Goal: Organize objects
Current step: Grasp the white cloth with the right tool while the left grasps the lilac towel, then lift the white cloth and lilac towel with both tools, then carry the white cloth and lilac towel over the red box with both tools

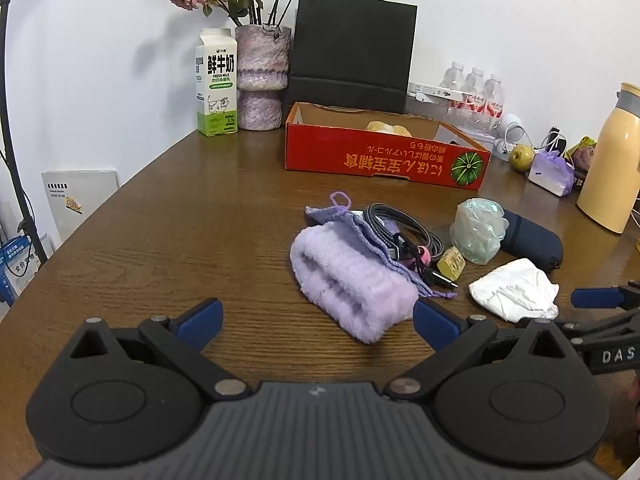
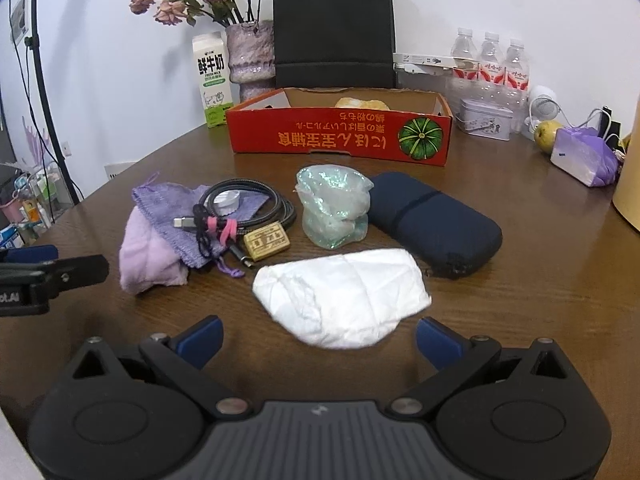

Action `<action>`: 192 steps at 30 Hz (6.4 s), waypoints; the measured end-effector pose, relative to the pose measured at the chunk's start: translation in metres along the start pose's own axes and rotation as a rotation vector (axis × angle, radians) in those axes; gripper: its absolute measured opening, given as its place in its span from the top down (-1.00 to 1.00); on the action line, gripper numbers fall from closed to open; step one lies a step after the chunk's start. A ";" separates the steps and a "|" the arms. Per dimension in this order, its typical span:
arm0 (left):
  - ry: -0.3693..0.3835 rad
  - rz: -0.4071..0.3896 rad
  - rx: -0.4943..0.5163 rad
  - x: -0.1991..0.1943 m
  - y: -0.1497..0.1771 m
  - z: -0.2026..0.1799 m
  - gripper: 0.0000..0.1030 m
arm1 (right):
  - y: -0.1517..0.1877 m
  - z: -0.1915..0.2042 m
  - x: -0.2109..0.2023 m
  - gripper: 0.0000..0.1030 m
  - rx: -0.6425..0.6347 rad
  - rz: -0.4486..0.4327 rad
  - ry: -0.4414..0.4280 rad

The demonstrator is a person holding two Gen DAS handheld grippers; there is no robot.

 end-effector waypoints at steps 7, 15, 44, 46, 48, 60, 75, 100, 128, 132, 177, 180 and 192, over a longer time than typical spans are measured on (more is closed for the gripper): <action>0.025 -0.002 0.015 0.006 -0.007 0.000 -1.00 | -0.013 -0.005 0.023 -1.00 -0.042 0.042 -0.016; 0.065 0.027 0.056 0.018 -0.010 -0.003 -1.00 | -0.021 -0.007 0.044 -1.00 -0.077 0.073 -0.022; 0.267 0.126 0.122 0.076 -0.014 -0.008 -0.35 | -0.016 -0.005 0.044 -1.00 -0.092 0.025 0.006; 0.253 0.111 0.103 0.071 -0.013 -0.007 -0.24 | -0.016 -0.005 0.043 -1.00 -0.091 0.025 0.006; 0.239 0.094 0.089 0.066 -0.011 -0.006 -0.17 | -0.016 -0.005 0.043 -0.99 -0.090 0.023 0.005; 0.200 0.038 0.030 0.042 -0.002 -0.001 0.17 | -0.016 0.000 0.034 -0.61 -0.122 -0.021 -0.009; 0.177 0.045 0.028 0.037 0.004 0.000 0.12 | -0.027 -0.011 0.016 -1.00 -0.153 -0.030 -0.042; 0.187 0.002 -0.015 0.026 0.005 0.004 0.25 | -0.021 -0.011 0.046 -0.53 -0.162 -0.004 -0.110; 0.157 -0.106 -0.005 -0.006 -0.010 -0.008 0.34 | -0.030 0.011 0.007 0.28 -0.100 -0.193 -0.079; 0.140 -0.153 0.023 -0.012 -0.021 -0.015 0.37 | -0.036 0.011 0.003 0.28 -0.091 -0.219 -0.076; 0.153 -0.311 -0.074 0.097 -0.195 -0.080 0.40 | -0.209 -0.048 0.068 0.28 0.007 -0.426 0.080; 0.143 -0.303 -0.091 0.115 -0.203 -0.080 0.40 | -0.219 -0.054 0.081 0.28 0.024 -0.417 0.080; 0.107 -0.267 -0.119 0.177 -0.231 -0.079 0.40 | -0.249 -0.078 0.133 0.28 0.052 -0.364 0.093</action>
Point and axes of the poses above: each gripper's, at about its wrist camera, not at the fingertips, and x roughly the way its jaws point, z to its left, y to its underside, the point moved 5 cm from there along x, roughly the way its jaws point, and after that the axes turned 9 degrees about -x, right-handed, at the moved point
